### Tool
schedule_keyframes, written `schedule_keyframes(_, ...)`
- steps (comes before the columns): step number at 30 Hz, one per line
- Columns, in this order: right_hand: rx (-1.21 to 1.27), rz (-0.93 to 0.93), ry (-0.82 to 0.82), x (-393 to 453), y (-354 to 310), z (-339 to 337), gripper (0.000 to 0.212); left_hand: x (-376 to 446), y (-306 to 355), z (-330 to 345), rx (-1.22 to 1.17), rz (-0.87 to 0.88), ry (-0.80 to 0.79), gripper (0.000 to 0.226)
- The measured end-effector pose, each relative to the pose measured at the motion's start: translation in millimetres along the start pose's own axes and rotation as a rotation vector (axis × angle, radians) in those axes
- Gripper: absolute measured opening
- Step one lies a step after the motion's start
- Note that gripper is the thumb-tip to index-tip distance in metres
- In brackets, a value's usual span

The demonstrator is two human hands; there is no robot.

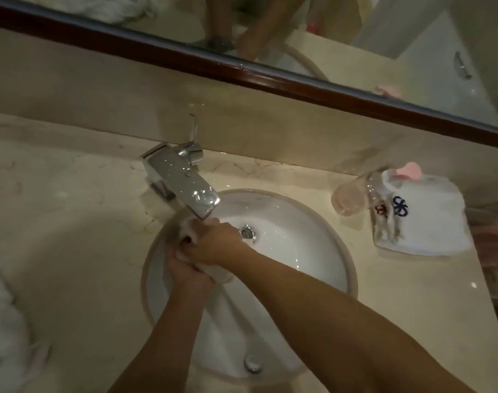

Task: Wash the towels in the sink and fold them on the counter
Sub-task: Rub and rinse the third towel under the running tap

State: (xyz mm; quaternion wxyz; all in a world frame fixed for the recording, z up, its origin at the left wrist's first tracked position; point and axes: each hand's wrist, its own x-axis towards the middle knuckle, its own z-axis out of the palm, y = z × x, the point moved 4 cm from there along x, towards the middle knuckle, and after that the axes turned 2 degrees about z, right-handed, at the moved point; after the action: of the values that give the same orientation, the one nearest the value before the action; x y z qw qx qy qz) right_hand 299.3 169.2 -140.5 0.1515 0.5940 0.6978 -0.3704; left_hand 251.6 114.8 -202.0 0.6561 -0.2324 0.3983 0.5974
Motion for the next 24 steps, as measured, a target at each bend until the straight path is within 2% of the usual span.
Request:
schedule_keyframes(2,0.124,0.018,0.023,2.6,3.5,-7.0,0.038,-11.3,-3.8,5.1,-0.029,-0.048,-0.027,0.049)
schedule_keyframes(5,0.496,0.220,0.049,16.6,7.9,-6.4,0.022,-8.9,-7.8,2.7,0.009,-0.071,0.030,0.045)
schedule_keyframes(8,0.536,0.211,0.026,32.1,7.5,0.7,0.021,2.7,-6.2,-5.3,0.040,-0.029,0.037,0.055)
schedule_keyframes(11,0.539,0.124,-0.049,19.9,19.7,-11.4,0.028,8.4,-3.5,-3.1,0.062,0.027,-0.051,0.069)
schedule_keyframes(14,0.754,0.108,-0.114,8.4,42.8,-11.3,0.028,17.5,1.6,2.3,0.127,0.061,-0.088,0.063)
schedule_keyframes(15,0.800,0.110,-0.109,2.3,45.4,-10.6,0.034,20.1,5.2,4.1,0.177,0.072,-0.104,0.056)
schedule_keyframes(17,0.765,0.114,-0.021,-7.7,46.0,-8.5,0.062,21.4,8.8,9.8,0.276,0.110,-0.141,0.044)
schedule_keyframes(18,0.723,0.117,0.072,-12.8,49.0,-5.6,0.063,23.1,7.7,10.1,0.323,0.141,-0.141,0.041)
schedule_keyframes(20,0.618,0.094,0.331,-28.9,53.1,-1.7,0.040,25.9,6.0,8.4,0.433,0.131,-0.087,0.040)
schedule_keyframes(21,0.591,0.085,0.403,-38.1,53.2,2.8,0.035,27.8,6.8,7.4,0.485,0.112,-0.044,0.040)
schedule_keyframes(23,0.564,0.088,0.383,-47.4,53.6,13.1,0.028,36.8,15.5,6.8,0.668,0.080,0.030,0.037)
schedule_keyframes(24,0.608,0.104,0.335,-47.3,55.2,15.5,0.017,36.8,18.2,8.4,0.755,0.068,0.028,0.031)
